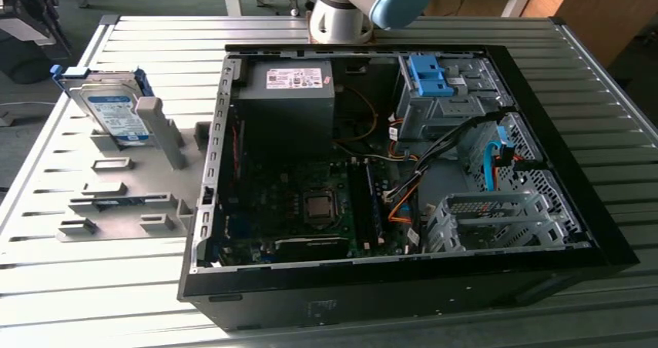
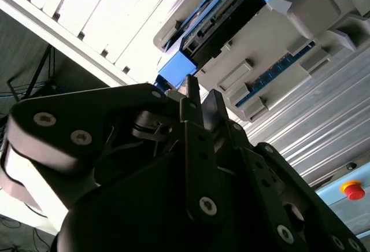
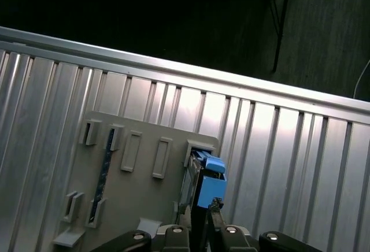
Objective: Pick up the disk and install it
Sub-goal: 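Pick up the disk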
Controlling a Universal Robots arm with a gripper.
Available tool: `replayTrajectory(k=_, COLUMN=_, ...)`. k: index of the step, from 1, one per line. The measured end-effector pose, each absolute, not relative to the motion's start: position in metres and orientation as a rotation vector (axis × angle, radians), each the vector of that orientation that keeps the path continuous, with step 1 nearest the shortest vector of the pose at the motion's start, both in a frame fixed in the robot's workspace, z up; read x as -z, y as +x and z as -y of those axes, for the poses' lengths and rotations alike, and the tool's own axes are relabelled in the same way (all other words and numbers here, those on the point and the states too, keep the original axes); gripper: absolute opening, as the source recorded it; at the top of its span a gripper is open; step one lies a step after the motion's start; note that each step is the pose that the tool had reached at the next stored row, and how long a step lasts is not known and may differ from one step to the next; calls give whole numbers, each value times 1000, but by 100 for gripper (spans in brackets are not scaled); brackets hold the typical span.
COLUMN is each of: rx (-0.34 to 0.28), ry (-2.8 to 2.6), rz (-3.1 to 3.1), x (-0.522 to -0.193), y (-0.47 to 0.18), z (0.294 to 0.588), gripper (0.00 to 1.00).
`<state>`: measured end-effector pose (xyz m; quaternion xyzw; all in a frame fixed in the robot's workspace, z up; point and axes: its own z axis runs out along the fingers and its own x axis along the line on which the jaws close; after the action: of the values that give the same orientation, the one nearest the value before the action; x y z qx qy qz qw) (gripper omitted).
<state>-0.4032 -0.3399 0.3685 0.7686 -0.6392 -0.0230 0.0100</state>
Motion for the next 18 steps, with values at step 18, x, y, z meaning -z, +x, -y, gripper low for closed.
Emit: replayTrajectory(k=18, rx=73, ry=2301, rz=2111, x=-367, y=-403, z=338, gripper=32)
